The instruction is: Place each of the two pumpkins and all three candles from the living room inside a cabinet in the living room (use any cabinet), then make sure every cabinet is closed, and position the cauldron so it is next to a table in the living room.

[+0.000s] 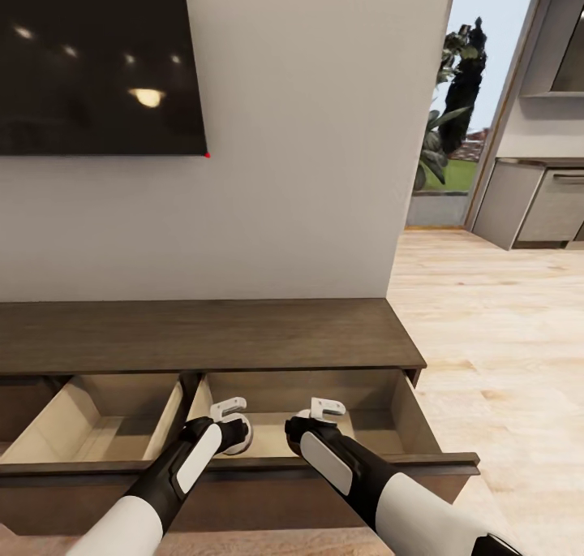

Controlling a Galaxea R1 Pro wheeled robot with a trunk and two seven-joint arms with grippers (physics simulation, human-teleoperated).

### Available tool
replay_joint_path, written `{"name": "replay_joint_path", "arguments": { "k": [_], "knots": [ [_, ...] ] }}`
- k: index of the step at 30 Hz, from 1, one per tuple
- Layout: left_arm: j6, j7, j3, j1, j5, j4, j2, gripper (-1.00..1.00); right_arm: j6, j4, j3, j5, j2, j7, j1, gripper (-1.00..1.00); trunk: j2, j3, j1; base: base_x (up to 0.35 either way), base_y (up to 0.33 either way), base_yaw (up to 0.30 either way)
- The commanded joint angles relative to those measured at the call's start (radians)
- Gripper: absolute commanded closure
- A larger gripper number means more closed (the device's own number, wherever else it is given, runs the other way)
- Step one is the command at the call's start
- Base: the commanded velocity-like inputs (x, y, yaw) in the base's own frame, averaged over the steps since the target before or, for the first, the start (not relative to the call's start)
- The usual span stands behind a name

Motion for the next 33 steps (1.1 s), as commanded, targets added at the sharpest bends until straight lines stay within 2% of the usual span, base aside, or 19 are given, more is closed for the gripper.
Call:
{"name": "replay_joint_path", "arguments": {
  "k": [1,26,33],
  "knots": [
    [0.001,0.01,-0.003,-0.001,0.01,-0.002,0.001,1.0,0.003,-0.002,0.004,-0.003,-0.001,-0.007,-0.001,1.0,0.0,-0.001,0.0,0.0,0.0,0.0],
    [0.002,0.013,0.001,-0.001,0.01,-0.002,0.002,1.0,0.003,-0.004,0.004,-0.003,-0.001,-0.007,-0.001,1.0,0.0,-0.001,0.0,0.051,0.0,0.0],
    [0.003,0.014,0.003,-0.001,0.012,-0.002,0.002,1.0,0.003,-0.004,0.004,-0.003,-0.001,-0.007,-0.001,1.0,-0.002,-0.028,0.003,0.0,0.0,0.0]
  ]
}}
